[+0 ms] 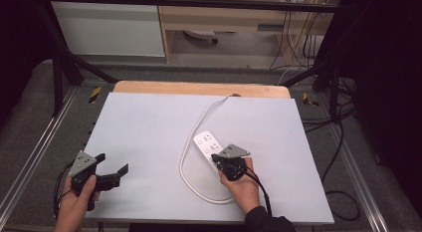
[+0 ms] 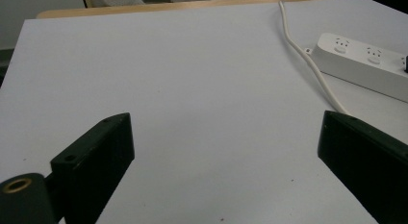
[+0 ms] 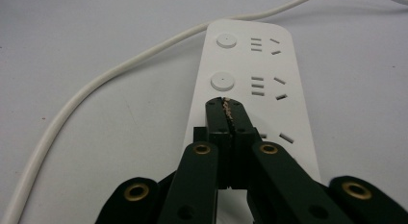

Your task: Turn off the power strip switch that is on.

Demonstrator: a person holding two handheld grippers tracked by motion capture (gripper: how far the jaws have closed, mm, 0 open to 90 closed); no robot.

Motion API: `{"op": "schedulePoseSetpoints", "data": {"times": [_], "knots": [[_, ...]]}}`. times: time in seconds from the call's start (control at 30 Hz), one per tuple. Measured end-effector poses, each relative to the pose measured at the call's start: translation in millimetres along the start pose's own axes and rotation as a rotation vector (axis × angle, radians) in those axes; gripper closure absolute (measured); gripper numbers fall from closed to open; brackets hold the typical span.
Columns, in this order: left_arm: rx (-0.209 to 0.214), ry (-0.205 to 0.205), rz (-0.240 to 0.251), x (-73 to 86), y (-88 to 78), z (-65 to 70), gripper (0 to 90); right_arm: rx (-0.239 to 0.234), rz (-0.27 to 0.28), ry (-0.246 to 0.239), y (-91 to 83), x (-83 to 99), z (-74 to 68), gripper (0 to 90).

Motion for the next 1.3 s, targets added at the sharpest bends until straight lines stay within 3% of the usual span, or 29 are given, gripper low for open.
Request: {"op": "schedulePoseSetpoints", "data": {"times": [0.07,0.67,1.3], "knots": [[0.002,-0.003,-0.002,0.3,0.3,-0.4,5.6,-0.008,0.005,0.017,0.0,0.3,1.4,90.0],[-0.001,-0.005,-0.006,1.2,0.9,-0.7,5.6,-0.015,0.001,0.018,1.2,-0.8,2.2,90.0],[0.001,0.000,-0.008,1.2,1.0,-0.6,5.6,-0.040,0.013,0.055,0.7,-3.1,4.8,90.0]]}}
Point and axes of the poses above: each handheld gripper's, and its own axes: y roughly forward along the jaws, x roughly out of its underside, z roughly to its right, the point moved 4 cm from there along y, roughly forward along the jaws, and after that the axes turned 11 degrees about z, right-handed, at the moved point
